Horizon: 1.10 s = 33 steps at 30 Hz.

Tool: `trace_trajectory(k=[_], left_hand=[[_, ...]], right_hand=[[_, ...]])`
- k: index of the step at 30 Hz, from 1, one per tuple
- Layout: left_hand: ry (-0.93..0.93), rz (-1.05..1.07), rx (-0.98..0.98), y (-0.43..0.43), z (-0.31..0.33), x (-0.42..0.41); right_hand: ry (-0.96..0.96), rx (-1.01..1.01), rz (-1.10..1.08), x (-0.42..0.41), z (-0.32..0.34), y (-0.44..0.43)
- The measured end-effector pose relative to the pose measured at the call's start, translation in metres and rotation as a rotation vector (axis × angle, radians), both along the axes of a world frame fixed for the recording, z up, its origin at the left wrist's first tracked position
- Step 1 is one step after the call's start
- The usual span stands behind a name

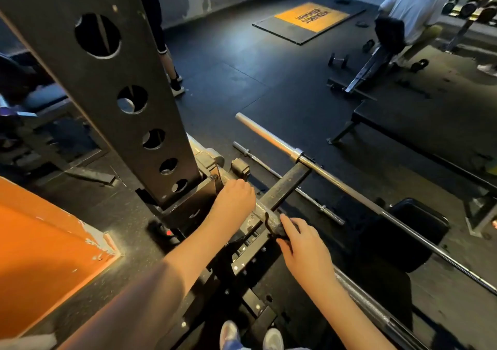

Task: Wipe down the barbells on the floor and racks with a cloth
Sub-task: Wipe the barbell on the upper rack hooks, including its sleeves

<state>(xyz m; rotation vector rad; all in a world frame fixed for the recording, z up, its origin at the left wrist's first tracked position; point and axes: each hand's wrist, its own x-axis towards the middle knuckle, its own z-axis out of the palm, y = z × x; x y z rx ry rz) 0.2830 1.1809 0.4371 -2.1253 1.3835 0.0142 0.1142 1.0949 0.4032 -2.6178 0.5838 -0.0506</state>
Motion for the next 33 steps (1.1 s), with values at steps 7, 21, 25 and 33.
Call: trace_trajectory(k=[7,21,25,33], left_hand=[[-0.175,-0.218,-0.018,0.015,0.042,0.004],[-0.266,-0.372,-0.110,0.050,0.067,0.021],[-0.265,-0.315,-0.069,0.047,0.065,0.022],[-0.278,-0.293,-0.035,0.046,0.067,0.021]], right_hand=[[-0.028,0.110,0.041,-0.002,-0.002,-0.008],[-0.010,-0.013,0.098,0.047,-0.004,0.012],[0.082,-0.071,0.072,0.088,0.003,0.011],[-0.025,0.199,0.012,0.100,-0.001,-0.003]])
